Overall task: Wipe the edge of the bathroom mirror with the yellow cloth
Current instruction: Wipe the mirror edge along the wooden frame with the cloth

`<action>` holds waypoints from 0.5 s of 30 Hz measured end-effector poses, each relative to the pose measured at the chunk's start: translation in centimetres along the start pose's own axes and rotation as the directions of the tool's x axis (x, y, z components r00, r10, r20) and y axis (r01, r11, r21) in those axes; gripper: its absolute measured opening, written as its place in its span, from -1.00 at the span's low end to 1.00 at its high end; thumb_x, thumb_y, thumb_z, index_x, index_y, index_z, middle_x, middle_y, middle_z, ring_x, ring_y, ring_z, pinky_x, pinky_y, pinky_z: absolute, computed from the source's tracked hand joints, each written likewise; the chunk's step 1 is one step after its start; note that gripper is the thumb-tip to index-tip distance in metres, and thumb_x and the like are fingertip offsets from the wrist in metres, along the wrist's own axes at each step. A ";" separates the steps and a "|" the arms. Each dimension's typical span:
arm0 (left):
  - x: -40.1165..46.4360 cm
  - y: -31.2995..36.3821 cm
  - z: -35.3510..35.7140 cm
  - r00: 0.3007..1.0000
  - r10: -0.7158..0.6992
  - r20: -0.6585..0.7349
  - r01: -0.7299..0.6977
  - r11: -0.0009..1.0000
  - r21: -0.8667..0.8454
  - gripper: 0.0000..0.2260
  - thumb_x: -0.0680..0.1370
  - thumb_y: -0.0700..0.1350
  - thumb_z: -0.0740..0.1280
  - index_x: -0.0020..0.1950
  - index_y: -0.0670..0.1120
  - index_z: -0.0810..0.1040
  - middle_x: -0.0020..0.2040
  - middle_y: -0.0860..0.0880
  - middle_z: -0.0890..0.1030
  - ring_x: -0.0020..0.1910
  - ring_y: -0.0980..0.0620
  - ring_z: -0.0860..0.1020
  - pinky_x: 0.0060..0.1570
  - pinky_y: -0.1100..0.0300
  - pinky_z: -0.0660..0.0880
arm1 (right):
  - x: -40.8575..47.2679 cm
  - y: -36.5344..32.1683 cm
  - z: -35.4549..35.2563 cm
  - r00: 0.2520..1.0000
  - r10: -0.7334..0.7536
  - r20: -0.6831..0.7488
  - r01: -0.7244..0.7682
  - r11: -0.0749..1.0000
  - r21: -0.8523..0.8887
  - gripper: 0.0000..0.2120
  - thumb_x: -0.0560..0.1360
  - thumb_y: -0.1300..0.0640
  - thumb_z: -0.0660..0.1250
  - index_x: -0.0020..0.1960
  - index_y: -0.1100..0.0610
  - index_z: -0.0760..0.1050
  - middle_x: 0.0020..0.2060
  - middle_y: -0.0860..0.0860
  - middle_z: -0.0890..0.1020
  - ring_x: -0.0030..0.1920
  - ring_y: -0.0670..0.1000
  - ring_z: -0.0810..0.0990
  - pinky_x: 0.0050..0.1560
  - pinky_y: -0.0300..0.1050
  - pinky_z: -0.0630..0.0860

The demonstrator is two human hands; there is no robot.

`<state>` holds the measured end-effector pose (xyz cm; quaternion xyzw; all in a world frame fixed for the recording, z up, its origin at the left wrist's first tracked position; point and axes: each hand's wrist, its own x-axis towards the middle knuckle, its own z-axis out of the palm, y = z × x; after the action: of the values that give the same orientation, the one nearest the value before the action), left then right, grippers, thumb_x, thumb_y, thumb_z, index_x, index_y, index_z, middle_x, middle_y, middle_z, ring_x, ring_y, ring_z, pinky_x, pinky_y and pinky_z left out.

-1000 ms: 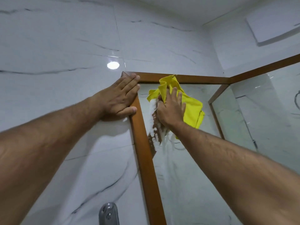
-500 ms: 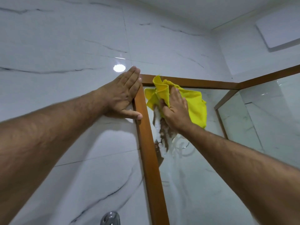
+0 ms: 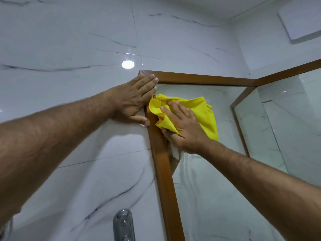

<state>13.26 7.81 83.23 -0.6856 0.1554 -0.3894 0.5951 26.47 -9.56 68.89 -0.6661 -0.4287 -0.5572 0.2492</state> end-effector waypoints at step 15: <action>0.0 0.8 0.7 0.999 0.026 -0.024 -0.026 0.999 0.027 0.03 0.45 0.50 -0.30 0.55 -0.34 -0.02 0.58 -0.39 -0.02 0.59 -0.29 -0.09 0.57 -0.20 -0.03 | -6.9 -1.2 3.6 0.999 -0.034 -0.008 0.034 0.999 -0.006 -0.33 0.55 -0.24 0.01 0.58 0.02 0.02 0.59 0.02 0.03 0.58 0.06 -0.14 0.52 0.27 -0.10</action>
<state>14.02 8.08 82.46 -0.6709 0.1663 -0.3919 0.6071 27.26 -8.09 61.23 -0.6572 -0.4372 -0.5654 0.2394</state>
